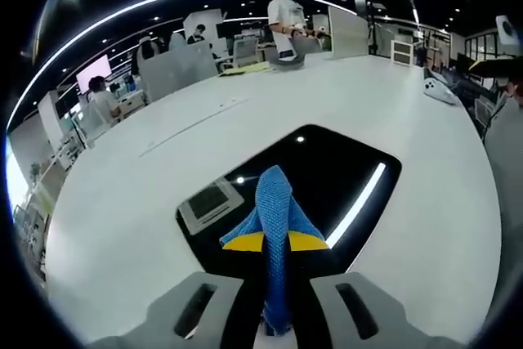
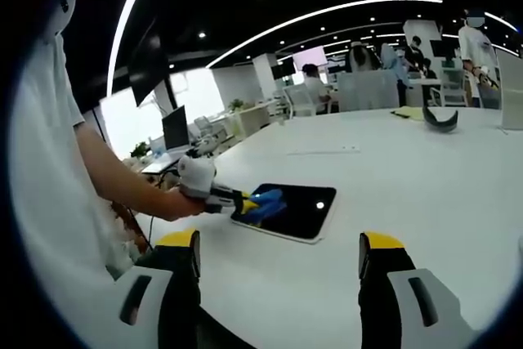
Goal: Wipe the mirror surface with the cleaning cloth until all visible marks leave the cleaned area.
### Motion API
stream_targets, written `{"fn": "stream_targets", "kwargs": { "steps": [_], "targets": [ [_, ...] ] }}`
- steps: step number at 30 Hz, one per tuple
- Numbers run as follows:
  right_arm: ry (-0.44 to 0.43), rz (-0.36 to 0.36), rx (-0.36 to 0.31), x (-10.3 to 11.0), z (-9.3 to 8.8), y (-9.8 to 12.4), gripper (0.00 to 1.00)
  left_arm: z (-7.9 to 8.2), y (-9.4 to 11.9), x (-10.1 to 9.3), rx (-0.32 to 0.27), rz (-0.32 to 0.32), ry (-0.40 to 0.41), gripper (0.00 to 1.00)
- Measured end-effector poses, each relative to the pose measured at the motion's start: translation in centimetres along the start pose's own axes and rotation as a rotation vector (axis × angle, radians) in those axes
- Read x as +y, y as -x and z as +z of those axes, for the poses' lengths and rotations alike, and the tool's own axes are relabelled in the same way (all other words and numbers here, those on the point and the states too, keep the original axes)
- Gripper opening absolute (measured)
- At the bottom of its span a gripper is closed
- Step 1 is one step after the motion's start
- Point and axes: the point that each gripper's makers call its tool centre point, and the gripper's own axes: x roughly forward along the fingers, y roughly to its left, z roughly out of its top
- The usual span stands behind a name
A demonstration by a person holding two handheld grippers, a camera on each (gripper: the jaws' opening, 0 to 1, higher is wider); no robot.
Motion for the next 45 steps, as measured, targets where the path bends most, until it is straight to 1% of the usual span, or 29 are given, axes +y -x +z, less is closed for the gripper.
{"fn": "stream_targets", "kwargs": {
  "steps": [6,19,45],
  "targets": [
    [0.002,0.004,0.009,0.1,-0.3,0.0,0.79,0.2,-0.1,-0.4,-0.005,-0.004,-0.004,0.06],
    [-0.007,-0.005,0.004,-0.2,-0.4,0.4,0.79,0.7,-0.6,-1.3,-0.012,-0.018,-0.013,0.06],
    [-0.010,-0.013,0.005,-0.7,-0.2,0.7,0.79,1.5,-1.4,-2.9,-0.014,-0.044,-0.032,0.06]
  ]
}}
